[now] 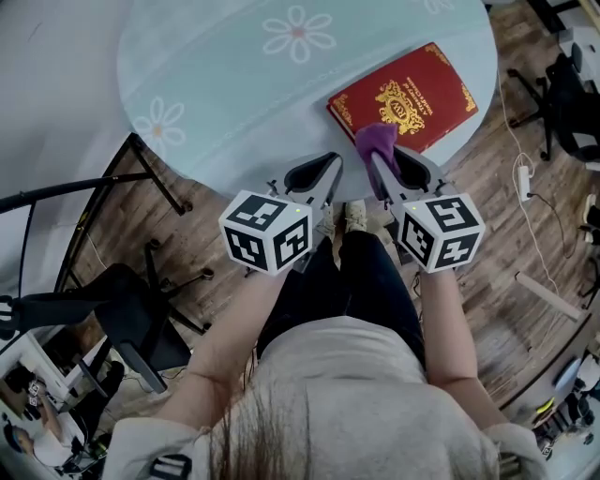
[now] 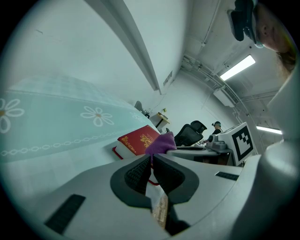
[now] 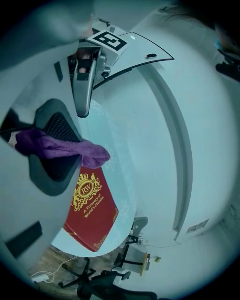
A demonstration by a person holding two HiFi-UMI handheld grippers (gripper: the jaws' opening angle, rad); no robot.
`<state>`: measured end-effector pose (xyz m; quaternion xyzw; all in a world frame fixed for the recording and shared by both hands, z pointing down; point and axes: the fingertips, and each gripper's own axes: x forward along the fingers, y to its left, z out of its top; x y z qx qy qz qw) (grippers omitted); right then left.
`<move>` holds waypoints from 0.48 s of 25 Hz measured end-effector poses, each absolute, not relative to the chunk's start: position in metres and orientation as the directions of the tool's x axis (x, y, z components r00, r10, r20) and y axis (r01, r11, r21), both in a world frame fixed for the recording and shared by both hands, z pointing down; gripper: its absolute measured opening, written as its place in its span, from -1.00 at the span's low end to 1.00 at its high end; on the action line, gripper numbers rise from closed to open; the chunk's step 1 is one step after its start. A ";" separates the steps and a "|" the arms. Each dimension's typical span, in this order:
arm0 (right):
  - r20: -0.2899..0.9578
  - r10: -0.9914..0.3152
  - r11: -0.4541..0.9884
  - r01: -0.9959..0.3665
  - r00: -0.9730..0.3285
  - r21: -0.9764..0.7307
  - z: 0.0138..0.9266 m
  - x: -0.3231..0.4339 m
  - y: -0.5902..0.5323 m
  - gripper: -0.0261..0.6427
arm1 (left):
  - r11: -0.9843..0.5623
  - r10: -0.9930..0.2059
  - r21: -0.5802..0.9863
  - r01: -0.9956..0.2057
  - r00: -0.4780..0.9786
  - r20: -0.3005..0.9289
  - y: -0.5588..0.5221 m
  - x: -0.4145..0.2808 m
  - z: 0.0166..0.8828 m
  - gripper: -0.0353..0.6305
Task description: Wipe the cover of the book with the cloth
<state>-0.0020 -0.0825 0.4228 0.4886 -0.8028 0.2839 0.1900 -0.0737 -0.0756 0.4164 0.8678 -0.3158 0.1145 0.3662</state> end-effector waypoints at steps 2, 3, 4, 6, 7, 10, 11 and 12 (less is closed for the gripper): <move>0.572 -0.685 0.354 -0.892 -0.451 -0.280 0.418 0.003 -0.084 -0.65 | -0.536 -0.467 0.561 -0.631 0.775 0.426 -0.076 -0.070 0.413 -0.80; 0.568 -0.688 0.354 -0.892 -0.452 -0.282 0.416 0.005 -0.084 -0.65 | -0.537 -0.470 0.560 -0.631 0.775 0.423 -0.076 -0.069 0.411 -0.80; 0.565 -0.689 0.356 -0.891 -0.454 -0.282 0.415 0.006 -0.085 -0.65 | -0.537 -0.473 0.559 -0.632 0.774 0.420 -0.076 -0.068 0.409 -0.80; 0.563 -0.686 0.367 -0.887 -0.461 -0.279 0.412 0.009 -0.087 -0.65 | -0.537 -0.479 0.559 -0.632 0.774 0.415 -0.078 -0.065 0.406 -0.80; 0.562 -0.685 0.374 -0.885 -0.465 -0.277 0.411 0.010 -0.088 -0.65 | -0.537 -0.481 0.559 -0.632 0.773 0.412 -0.079 -0.063 0.405 -0.80; 0.551 -0.685 0.389 -0.879 -0.477 -0.277 0.405 0.013 -0.091 -0.65 | -0.539 -0.493 0.554 -0.635 0.771 0.404 -0.080 -0.059 0.399 -0.80; 0.546 -0.686 0.391 -0.876 -0.481 -0.281 0.403 0.015 -0.092 -0.65 | -0.541 -0.497 0.551 -0.635 0.770 0.400 -0.081 -0.057 0.397 -0.80; 0.539 -0.687 0.391 -0.873 -0.487 -0.290 0.400 0.017 -0.092 -0.65 | -0.543 -0.501 0.549 -0.636 0.770 0.396 -0.082 -0.055 0.394 -0.80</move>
